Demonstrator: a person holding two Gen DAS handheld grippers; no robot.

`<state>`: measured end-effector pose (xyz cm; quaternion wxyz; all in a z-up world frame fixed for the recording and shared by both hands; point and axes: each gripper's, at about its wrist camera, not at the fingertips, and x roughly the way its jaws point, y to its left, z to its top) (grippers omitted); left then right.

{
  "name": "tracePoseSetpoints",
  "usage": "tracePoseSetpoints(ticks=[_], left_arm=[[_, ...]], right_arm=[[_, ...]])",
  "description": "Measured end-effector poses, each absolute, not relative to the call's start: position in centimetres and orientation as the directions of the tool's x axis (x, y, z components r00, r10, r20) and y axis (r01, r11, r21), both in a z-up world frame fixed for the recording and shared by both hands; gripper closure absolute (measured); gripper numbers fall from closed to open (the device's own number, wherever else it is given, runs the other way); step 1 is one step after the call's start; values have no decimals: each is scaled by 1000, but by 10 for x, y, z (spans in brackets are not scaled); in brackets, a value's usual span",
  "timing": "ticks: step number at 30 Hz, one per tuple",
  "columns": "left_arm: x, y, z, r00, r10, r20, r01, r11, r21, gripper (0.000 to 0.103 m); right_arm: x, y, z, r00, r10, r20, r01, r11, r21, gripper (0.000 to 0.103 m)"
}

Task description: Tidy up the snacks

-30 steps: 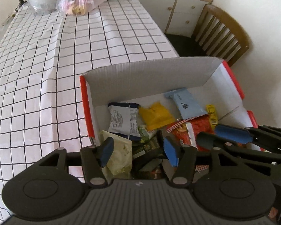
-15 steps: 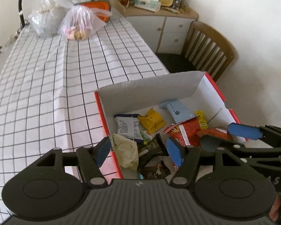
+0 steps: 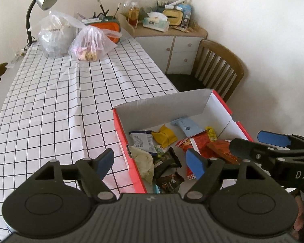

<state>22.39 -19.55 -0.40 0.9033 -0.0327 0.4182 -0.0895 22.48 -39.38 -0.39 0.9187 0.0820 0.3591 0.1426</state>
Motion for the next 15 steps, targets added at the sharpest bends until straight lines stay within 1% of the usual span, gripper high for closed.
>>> tracePoseSetpoints(ticks=[6,10,12,14,15], left_arm=[[203,-192,3,666,-206,-717,152,978,-140,18],[192,-185,7,686,-225,-692,157,974,-161,8],[187,-182,9,698,-231,-678,158,973,-169,6],[182,-180,11,711,-232,-664,160,973,-168,1],[179,-180,12,718,-232,-657,161,973,-167,1]], right_arm=[[208,-395,2,739,318,-594,-192,945,266,0],[194,-393,5,771,307,-559,-189,947,260,0],[187,-392,6,782,301,-545,-188,949,255,0],[180,-390,6,795,292,-531,-185,951,246,0],[177,-389,6,800,290,-526,-185,952,244,0]])
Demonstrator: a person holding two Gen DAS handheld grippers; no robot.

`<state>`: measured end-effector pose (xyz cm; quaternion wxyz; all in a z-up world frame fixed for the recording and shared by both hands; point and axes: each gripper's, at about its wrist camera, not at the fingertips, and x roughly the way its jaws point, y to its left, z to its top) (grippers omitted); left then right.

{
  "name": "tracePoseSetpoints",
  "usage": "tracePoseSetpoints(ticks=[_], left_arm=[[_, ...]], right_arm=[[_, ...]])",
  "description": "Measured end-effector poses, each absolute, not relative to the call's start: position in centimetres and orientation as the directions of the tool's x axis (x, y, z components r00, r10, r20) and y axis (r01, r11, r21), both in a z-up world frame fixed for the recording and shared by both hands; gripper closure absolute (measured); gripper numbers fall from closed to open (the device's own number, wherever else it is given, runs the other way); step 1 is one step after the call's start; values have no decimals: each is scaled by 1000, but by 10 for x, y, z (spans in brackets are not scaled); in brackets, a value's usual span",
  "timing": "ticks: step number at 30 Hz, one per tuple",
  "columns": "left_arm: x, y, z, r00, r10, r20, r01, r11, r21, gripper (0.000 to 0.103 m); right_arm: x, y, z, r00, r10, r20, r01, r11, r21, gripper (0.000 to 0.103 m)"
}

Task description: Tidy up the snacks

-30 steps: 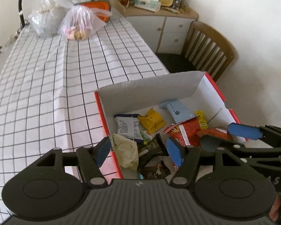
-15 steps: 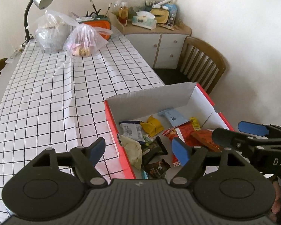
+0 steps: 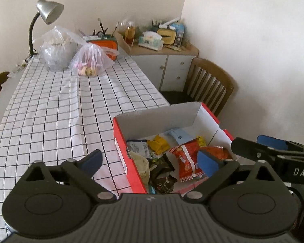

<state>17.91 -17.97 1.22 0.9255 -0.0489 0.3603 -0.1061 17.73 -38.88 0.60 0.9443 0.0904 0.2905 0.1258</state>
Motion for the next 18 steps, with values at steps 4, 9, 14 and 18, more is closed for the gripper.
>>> tracePoseSetpoints(ticks=[4,9,14,18], left_arm=[[169,-178,15,726,-233,-647,164,972,-165,1],[160,-177,13,728,-221,-649,146,975,-167,1],[155,-178,10,721,-210,-660,132,977,-166,1],[153,-178,10,725,-193,-661,114,980,-162,1]], right_arm=[[165,-383,5,810,277,-516,-175,955,238,0],[154,-381,6,824,251,-509,-150,961,231,0],[146,-378,7,836,233,-496,-146,967,208,0],[144,-378,7,841,230,-489,-139,966,217,0]])
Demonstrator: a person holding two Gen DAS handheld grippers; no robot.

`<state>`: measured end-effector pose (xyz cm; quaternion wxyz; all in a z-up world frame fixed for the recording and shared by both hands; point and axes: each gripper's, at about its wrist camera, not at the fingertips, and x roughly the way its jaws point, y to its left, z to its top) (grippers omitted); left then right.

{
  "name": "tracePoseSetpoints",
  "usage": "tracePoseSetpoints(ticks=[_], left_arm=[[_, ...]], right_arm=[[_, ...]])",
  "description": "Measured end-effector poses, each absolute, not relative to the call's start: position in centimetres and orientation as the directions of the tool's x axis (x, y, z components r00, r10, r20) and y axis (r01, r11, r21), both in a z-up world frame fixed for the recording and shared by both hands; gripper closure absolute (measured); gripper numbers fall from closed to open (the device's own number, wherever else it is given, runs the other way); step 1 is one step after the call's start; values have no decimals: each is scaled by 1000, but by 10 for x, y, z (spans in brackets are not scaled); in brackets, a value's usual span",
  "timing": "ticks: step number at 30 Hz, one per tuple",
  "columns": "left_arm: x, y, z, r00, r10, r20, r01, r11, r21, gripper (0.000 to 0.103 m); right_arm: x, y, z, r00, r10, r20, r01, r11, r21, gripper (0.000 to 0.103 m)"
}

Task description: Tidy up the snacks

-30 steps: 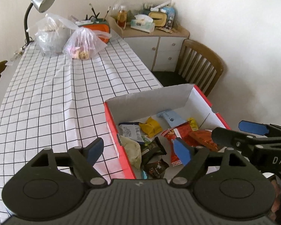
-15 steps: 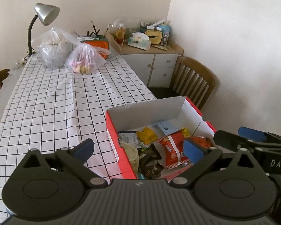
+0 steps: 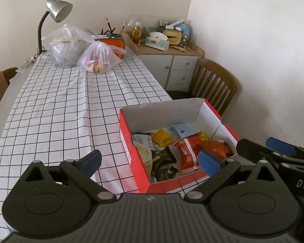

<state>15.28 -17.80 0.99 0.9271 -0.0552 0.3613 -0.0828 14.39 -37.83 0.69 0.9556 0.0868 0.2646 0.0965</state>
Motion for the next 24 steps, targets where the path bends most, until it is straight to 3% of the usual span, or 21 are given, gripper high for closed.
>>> tracePoseSetpoints(ticks=[24], left_arm=[[146,-179,12,732,-169,-660,94,985,-148,1]], right_arm=[[141,-384,2,834,168,-525,-52,972,229,0]])
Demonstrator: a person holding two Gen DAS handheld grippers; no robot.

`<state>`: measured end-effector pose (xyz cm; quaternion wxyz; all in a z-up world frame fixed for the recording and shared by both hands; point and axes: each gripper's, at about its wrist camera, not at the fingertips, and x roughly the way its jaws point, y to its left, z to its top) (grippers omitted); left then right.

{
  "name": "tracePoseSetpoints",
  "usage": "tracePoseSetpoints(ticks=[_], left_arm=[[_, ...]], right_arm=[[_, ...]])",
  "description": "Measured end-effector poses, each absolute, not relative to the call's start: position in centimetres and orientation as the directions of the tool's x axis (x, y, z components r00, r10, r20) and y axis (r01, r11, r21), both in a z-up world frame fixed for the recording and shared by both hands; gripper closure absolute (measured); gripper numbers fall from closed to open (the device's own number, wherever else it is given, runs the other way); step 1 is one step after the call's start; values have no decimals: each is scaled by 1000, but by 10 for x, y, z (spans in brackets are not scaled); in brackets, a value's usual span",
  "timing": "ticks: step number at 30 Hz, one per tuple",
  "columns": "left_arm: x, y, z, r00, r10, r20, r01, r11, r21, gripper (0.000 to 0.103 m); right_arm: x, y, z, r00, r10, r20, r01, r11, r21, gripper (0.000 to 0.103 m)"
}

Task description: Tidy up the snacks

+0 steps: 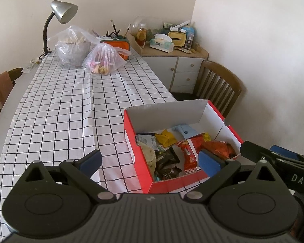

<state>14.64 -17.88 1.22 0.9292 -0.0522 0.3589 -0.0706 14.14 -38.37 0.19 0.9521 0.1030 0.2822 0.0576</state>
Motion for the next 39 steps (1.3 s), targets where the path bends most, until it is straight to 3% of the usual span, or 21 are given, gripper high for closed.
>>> tracePoseSetpoints(ticks=[39], left_arm=[[146,-175,17,735,-180,-654,103,983,-155,1]], right_arm=[[142,-377,3,830,167,-532,-52,973,223,0]])
